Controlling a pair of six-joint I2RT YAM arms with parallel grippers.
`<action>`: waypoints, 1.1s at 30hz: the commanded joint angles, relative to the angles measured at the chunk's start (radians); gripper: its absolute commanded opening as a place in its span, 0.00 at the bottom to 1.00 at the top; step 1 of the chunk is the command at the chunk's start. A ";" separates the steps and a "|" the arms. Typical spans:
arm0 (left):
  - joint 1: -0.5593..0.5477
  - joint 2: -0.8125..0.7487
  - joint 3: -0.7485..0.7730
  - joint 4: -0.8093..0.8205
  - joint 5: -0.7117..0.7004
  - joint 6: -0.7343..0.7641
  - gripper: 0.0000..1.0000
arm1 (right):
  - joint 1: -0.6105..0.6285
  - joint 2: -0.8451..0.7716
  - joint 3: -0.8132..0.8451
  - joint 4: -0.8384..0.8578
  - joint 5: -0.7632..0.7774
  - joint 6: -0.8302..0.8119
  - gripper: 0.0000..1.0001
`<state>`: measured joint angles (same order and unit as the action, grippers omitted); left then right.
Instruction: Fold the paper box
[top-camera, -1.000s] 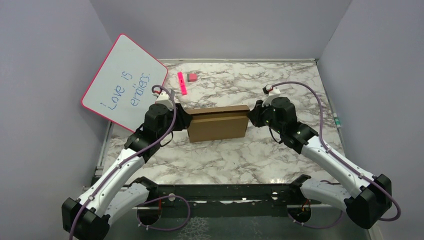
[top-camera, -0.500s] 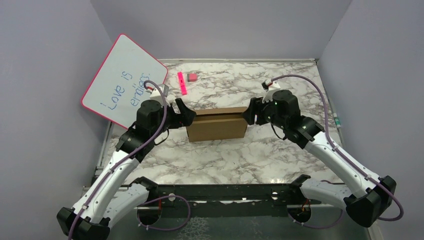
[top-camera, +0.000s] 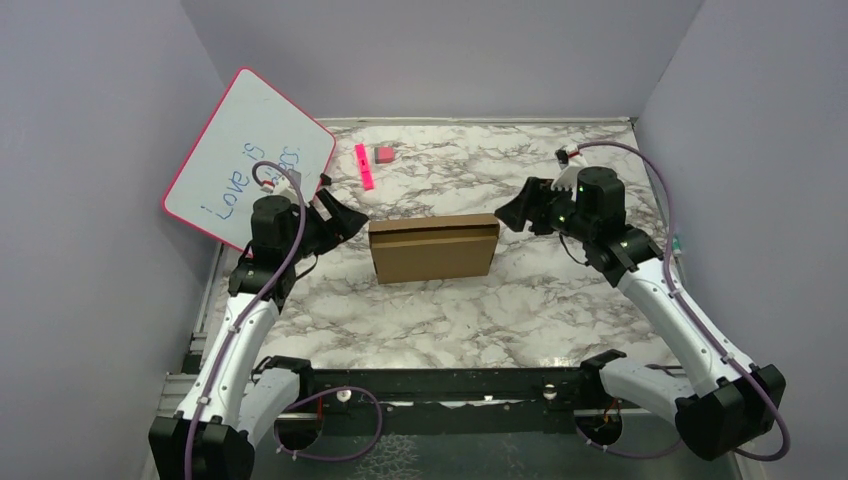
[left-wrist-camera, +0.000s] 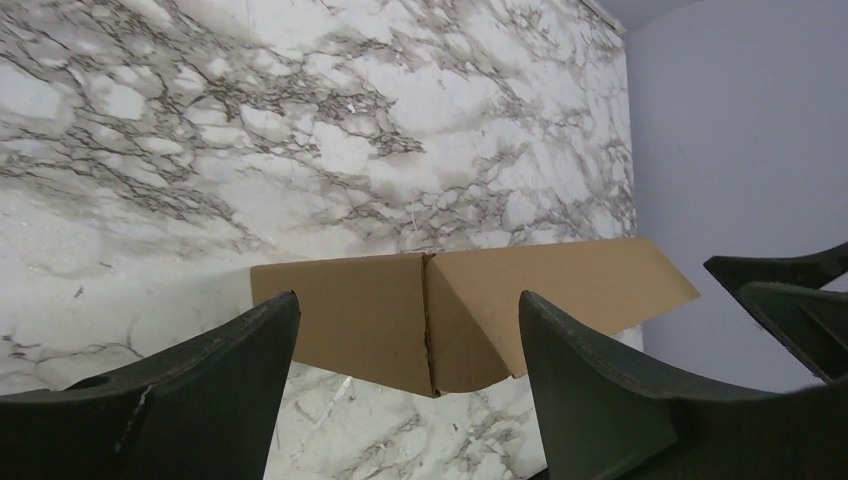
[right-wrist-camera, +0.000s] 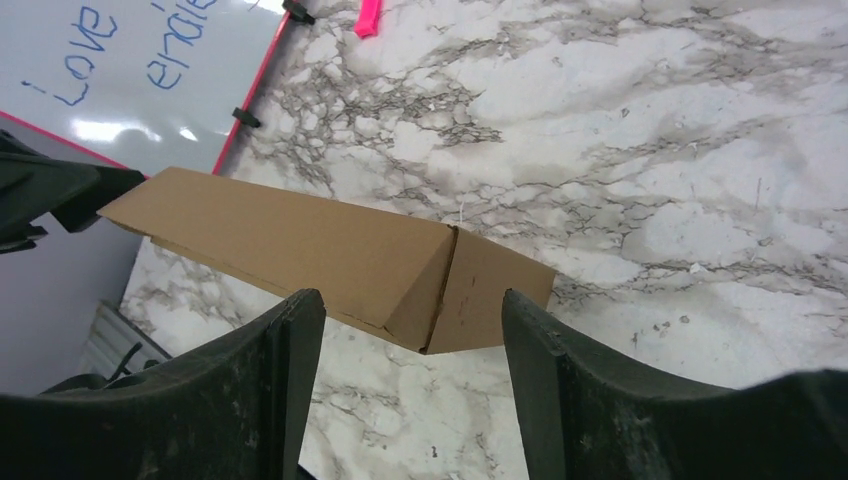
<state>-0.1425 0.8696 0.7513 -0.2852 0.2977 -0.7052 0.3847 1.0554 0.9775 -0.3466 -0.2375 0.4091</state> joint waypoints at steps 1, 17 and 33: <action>0.020 0.019 -0.031 0.120 0.168 -0.067 0.80 | -0.043 0.011 -0.058 0.105 -0.155 0.098 0.69; 0.020 0.014 -0.220 0.205 0.227 -0.088 0.58 | -0.063 0.059 -0.274 0.278 -0.239 0.150 0.57; 0.021 0.067 -0.408 0.347 0.160 -0.123 0.36 | -0.072 0.068 -0.469 0.439 -0.188 0.145 0.44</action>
<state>-0.1253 0.8913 0.4515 0.1333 0.5163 -0.8425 0.3233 1.0920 0.6010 0.1543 -0.4831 0.5850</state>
